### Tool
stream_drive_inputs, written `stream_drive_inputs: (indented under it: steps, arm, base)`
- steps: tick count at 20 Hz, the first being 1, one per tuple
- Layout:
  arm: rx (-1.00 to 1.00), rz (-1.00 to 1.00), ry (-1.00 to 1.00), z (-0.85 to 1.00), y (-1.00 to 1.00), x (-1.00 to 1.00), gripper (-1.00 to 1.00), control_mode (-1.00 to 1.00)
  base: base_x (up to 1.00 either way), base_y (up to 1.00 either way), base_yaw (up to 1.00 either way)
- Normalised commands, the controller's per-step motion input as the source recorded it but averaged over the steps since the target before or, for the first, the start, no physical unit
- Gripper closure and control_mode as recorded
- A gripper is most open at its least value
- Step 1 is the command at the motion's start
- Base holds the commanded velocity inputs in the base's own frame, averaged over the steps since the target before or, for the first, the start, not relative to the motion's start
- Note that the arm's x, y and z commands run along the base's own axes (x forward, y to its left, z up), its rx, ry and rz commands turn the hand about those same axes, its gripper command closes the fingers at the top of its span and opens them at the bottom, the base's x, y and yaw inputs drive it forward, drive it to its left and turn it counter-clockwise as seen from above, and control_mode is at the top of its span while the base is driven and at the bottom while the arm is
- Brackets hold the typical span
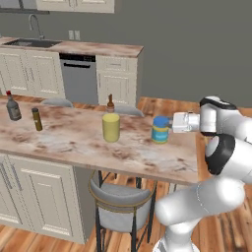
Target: Move the mayonnaise and oil and vinegar bottle from the cabinet to the dining counter.
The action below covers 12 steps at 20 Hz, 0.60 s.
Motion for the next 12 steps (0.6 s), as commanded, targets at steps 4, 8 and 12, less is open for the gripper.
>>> stream_drive_inputs:
  steps: [4, 8, 12]
  arm:
    - [0.0, 0.0, 0.0, -0.42, -0.03, 0.32, 1.0, -1.0]
    - [0.0, 0.0, 0.0, -0.43, -0.03, 0.34, 1.0, -1.0]
    - [0.0, 0.0, 0.0, -0.47, -0.05, 0.34, 1.0, -1.0]
  base:
    - [0.0, 0.0, 0.0]
    - [0.0, 0.0, 0.0]
    - [0.0, 0.0, 0.0]
